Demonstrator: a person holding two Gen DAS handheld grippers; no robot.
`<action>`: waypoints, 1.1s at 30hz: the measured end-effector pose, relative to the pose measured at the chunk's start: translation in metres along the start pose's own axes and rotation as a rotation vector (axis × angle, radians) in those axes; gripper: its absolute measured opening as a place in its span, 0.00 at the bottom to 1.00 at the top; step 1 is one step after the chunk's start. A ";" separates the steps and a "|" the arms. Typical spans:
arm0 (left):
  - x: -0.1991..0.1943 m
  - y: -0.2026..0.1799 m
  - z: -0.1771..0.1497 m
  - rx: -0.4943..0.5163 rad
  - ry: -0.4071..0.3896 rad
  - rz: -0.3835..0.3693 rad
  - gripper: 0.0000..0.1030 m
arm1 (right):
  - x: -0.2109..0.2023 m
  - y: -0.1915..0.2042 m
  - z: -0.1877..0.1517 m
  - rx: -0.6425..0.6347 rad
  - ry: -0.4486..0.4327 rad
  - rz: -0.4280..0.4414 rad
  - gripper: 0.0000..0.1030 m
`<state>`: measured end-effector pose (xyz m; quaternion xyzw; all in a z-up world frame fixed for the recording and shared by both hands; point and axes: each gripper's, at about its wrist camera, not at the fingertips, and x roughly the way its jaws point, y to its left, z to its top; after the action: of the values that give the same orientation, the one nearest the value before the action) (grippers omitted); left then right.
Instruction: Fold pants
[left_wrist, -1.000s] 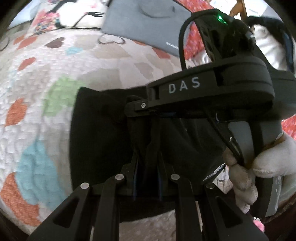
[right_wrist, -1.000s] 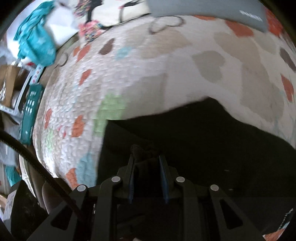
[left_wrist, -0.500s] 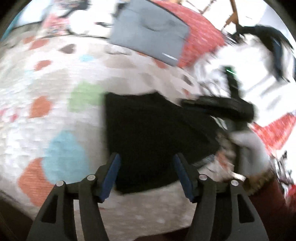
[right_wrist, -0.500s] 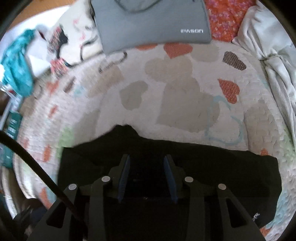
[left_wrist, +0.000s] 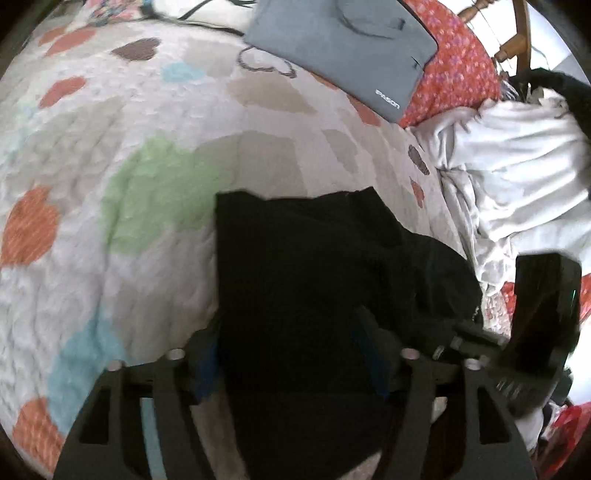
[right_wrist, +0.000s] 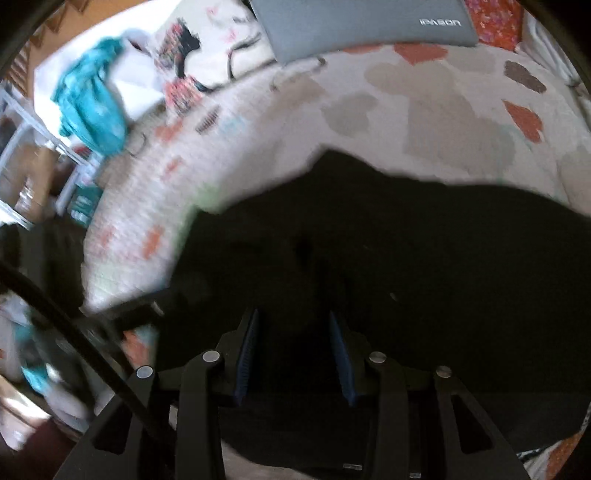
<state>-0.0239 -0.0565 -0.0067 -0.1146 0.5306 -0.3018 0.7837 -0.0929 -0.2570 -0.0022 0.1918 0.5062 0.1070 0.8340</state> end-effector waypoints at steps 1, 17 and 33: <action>0.003 -0.002 0.002 0.008 -0.004 -0.007 0.79 | -0.001 -0.001 -0.004 0.001 -0.031 0.015 0.42; -0.018 -0.004 0.034 0.021 -0.038 0.038 0.10 | 0.013 0.024 0.002 -0.002 -0.077 0.002 0.50; -0.064 0.142 0.056 -0.163 -0.059 0.242 0.21 | 0.095 0.122 0.055 -0.191 -0.036 -0.002 0.44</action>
<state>0.0604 0.0866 -0.0056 -0.1220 0.5399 -0.1578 0.8177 0.0022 -0.1233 -0.0033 0.1127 0.4790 0.1504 0.8575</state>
